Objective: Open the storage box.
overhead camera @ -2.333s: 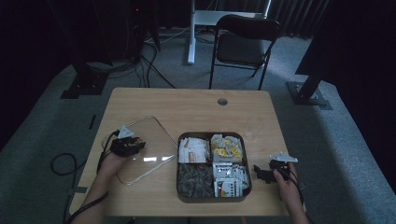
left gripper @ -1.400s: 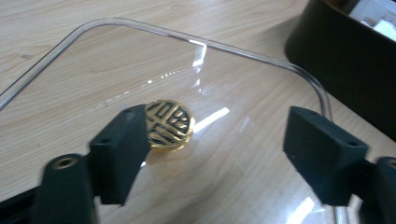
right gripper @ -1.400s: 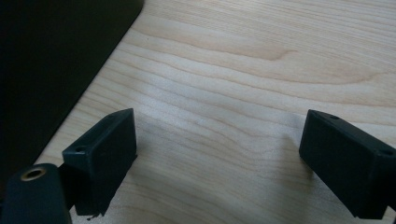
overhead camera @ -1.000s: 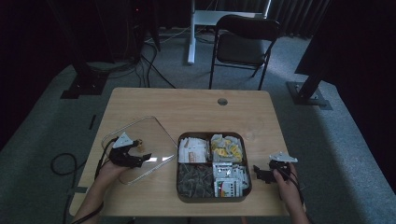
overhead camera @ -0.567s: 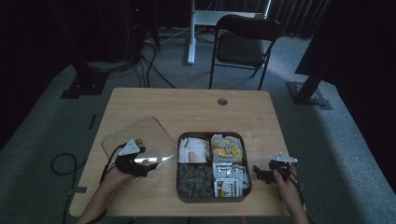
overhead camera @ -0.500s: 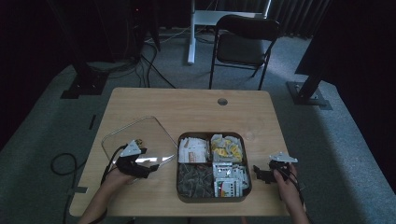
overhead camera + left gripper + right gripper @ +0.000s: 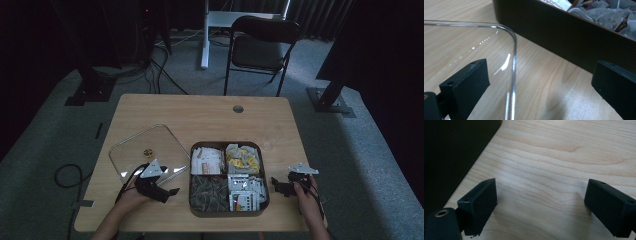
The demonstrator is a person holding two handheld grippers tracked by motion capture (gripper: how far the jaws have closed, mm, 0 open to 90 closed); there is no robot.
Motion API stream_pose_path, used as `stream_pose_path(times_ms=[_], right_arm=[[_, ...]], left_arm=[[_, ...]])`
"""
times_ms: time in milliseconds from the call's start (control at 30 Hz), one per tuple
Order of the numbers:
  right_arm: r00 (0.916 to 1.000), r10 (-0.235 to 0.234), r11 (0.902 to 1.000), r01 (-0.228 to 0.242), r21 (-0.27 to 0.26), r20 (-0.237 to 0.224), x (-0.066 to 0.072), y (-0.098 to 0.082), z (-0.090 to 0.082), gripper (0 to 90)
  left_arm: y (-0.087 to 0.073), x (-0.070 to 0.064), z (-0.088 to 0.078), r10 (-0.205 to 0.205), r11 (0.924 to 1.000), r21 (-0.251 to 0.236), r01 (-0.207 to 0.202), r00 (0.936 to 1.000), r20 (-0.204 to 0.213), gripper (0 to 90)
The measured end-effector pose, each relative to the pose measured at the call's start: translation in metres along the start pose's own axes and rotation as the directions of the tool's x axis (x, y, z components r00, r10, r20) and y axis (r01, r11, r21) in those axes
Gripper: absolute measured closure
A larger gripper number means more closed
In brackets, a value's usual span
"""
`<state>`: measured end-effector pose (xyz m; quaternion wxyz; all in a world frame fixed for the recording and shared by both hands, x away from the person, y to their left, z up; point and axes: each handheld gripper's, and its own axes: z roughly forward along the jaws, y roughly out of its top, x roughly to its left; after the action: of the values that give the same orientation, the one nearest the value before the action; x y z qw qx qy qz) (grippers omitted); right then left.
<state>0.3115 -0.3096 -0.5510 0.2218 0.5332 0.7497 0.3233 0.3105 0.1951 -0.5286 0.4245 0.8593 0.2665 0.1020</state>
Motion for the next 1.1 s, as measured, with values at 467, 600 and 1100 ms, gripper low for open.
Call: stream_pose_path(times_ms=[467, 600, 1100], right_arm=[[1.0, 0.0, 1.0, 0.0, 0.0, -0.001, 0.0, 0.0, 0.0, 10.5], [1.0, 0.0, 1.0, 0.0, 0.0, 0.0, 0.0, 0.0, 0.0, 10.5], [1.0, 0.0, 1.0, 0.0, 0.0, 0.001, 0.001, 0.0, 0.0, 10.5]], left_arm=[[-0.002, -0.026, 0.015, 0.083, 0.9933, 0.077, -0.087, 0.9953, 0.05, 1.9], [-0.005, -0.032, 0.019, 0.105, 0.9882, 0.106, -0.111, 0.9926, 0.06, 1.8], [-0.006, -0.039, 0.025, 0.133, 0.9777, 0.155, -0.141, 0.9894, 0.058, 1.8]])
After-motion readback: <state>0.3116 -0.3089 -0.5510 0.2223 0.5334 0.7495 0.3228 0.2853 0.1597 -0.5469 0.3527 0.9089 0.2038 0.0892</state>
